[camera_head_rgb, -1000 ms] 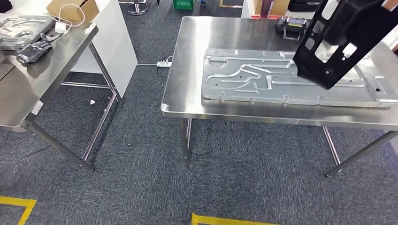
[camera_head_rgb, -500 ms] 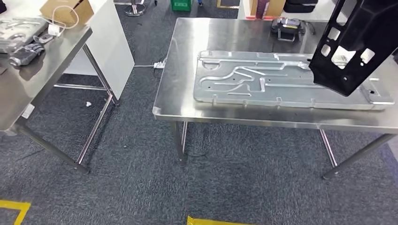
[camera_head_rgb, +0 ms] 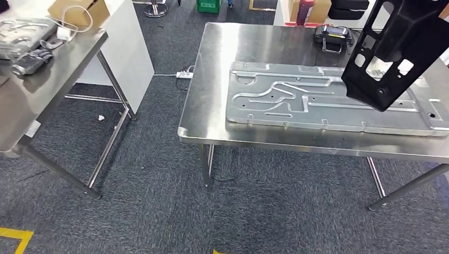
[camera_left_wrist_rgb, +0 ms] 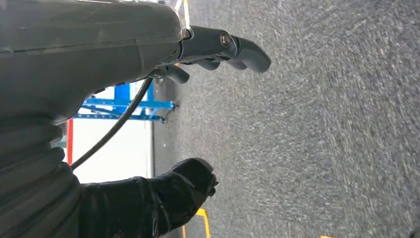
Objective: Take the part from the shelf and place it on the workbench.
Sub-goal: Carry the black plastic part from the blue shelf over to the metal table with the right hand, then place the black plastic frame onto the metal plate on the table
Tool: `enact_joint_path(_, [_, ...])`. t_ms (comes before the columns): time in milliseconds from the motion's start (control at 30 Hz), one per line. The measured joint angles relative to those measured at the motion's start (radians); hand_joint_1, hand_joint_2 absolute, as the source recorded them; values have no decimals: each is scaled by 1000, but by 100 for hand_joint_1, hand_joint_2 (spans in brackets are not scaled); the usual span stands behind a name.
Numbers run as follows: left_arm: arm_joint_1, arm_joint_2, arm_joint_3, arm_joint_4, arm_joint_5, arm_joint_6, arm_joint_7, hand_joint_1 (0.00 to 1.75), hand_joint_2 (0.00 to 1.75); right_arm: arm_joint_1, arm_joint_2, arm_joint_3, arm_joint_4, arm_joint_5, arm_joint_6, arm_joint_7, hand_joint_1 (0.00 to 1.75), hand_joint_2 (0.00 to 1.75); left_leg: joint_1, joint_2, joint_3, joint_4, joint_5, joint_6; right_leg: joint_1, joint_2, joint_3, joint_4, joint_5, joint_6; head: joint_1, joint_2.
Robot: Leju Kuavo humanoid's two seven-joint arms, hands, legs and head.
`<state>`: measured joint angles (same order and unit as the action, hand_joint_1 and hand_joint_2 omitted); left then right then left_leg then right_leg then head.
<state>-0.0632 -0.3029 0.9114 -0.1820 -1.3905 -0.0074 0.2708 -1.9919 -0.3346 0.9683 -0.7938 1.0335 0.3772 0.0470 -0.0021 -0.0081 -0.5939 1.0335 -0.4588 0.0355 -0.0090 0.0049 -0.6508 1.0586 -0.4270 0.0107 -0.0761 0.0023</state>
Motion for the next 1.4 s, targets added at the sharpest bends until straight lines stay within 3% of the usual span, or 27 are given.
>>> enact_joint_path(100, [-2, 0, 0, 0, 0, 0, 0, 0, 175, -1, -1, 10, -3, 0, 0, 1, 175, 175, -2, 1, -1, 6, -9, -12, -2, 1, 9, -13, -7, -14, 0, 0])
enact_joint_path(167, [-1, 0, 0, 0, 1, 0, 0, 0, 175, -3, -2, 12, -3, -1, 1, 2, 175, 175, -1, 2, -23, 59, -37, -23, -11, -1, 21, -22, -9, -23, -2, 0])
enact_joint_path(233, [0, 0, 0, 0, 1, 0, 0, 0, 175, -5, -1, 16, -3, -8, 2, 2, 175, 175, 7, 3, -86, 181, -85, -33, -13, -2, 32, -24, -15, -29, -3, 0])
enact_joint_path(300, [-1, 0, 0, 0, 1, 0, 0, 0, 175, -4, -1, 24, -3, -17, 5, 1, 175, 175, 14, 3, -145, 272, -100, -40, -14, -1, 42, -23, -24, -30, -3, 0])
enact_joint_path(333, [0, 0, 0, 0, 0, 0, 0, 0, 175, -5, -1, 29, -3, -21, 8, 2, 175, 175, 16, 3, -152, 265, -77, -41, -15, 0, 49, -23, -30, -28, -3, 0])
enact_joint_path(367, [1, 0, 0, 0, 0, 0, 0, 0, 175, -7, -1, 33, -3, -24, 12, 2, 175, 175, 18, 4, -139, 220, -36, -41, -17, 1, 58, -22, -37, -24, -3, 0])
enact_joint_path(433, [2, 0, 1, 0, -1, 0, 1, 0, 175, -13, -2, 42, -3, -27, 22, 1, 175, 175, 16, 6, -89, 91, 42, -37, -18, 0, 74, -23, -51, -16, -3, 0])
enact_joint_path(467, [2, 0, 1, 0, -1, 0, 1, 0, 175, -17, -4, 48, -3, -28, 27, 1, 175, 175, 14, 6, -67, 42, 58, -33, -18, 1, 78, -23, -55, -11, -3, 0])
enact_joint_path(667, [0, 0, 2, 0, -3, -1, 3, 0, 175, -32, -21, 82, -5, -12, 44, -10, 175, 175, 11, 5, -33, -14, 43, -9, -17, 0, 78, -22, -69, 15, -2, 0])
enact_joint_path(733, [1, 0, 3, 0, -4, -1, 2, 0, 175, -40, -33, 102, -6, -10, 51, -15, 175, 175, 13, 5, -21, -26, 42, 2, -17, -1, 38, 58, -109, 18, 0, 0])
enact_joint_path(800, [0, 0, 3, 0, -5, -1, 2, 0, 175, -45, -42, 126, -7, -10, 56, -19, 175, 175, 10, 4, -13, -27, 35, 11, -15, -1, -38, 188, -152, 19, 0, 0])
enact_joint_path(833, [0, 0, 3, 0, -5, -1, 2, 0, 175, -46, -48, 138, -7, -11, 58, -21, 175, 175, 8, 3, -9, -26, 30, 14, -14, -1, -68, 231, -154, 19, 0, 0])
enact_joint_path(867, [0, 0, 4, 0, -5, -1, 1, 0, 175, -46, -53, 151, -7, -11, 61, -23, 175, 175, 6, 1, -3, -23, 24, 16, -13, -1, -83, 239, -136, 17, 0, 0])
enact_joint_path(900, [1, 0, 5, 0, -6, -1, 2, 0, 175, -47, -57, 162, -7, -12, 66, -26, 175, 175, 3, -1, 3, -20, 17, 16, -12, -1, -80, 208, -98, 14, 0, 0])
enact_joint_path(967, [2, 0, 6, 0, -7, -1, 2, 0, 175, -54, -63, 183, -7, -13, 77, -33, 175, 175, -1, -5, 17, -14, 2, 14, -7, -1, -39, 88, -13, 1, -1, 0])
enact_joint_path(1000, [1, -1, 7, 0, -8, -1, 3, 0, 175, -61, -64, 195, -7, -13, 85, -38, 175, 175, -4, -5, 20, -12, -5, 11, -3, -2, -17, 34, 9, -6, -1, 0])
enact_joint_path(1100, [-3, -1, 9, 1, -11, -2, 3, 0, 175, -76, -65, 235, -7, -13, 107, -54, 175, 175, -6, -3, 21, -11, -14, 0, 5, -1, 7, -19, 6, -15, -2, 0])
enact_joint_path(1200, [-4, -1, 9, 1, -12, -2, 2, 0, 175, -82, -72, 263, -6, -13, 121, -62, 175, 175, -5, 1, 11, 20, -36, -17, -7, -3, 27, -38, 2, -23, -2, 0])
enact_joint_path(1300, [-3, -1, 9, 1, -12, -2, 0, 0, 175, -90, -76, 296, -5, -14, 126, -72, 175, 175, 5, 3, -83, 196, -103, -34, -12, -4, 46, -45, -7, -32, -3, 0])
enact_joint_path(1333, [-3, -1, 9, 1, -12, -2, 0, 0, 175, -90, -76, 306, -5, -14, 127, -76, 175, 175, 9, 3, -117, 246, -111, -37, -12, -3, 51, -45, -12, -32, -3, 0])
enact_joint_path(1367, [-3, 0, 9, 1, -12, -2, -1, 0, 175, -90, -77, 313, -5, -14, 128, -78, 175, 175, 12, 3, -136, 264, -100, -40, -13, -2, 56, -43, -18, -31, -4, 0])
enact_joint_path(1400, [-3, 0, 9, 1, -13, -2, -1, 0, 175, -90, -78, 317, -5, -14, 129, -80, 175, 175, 14, 3, -137, 242, -69, -41, -14, -1, 63, -41, -25, -29, -4, 0])
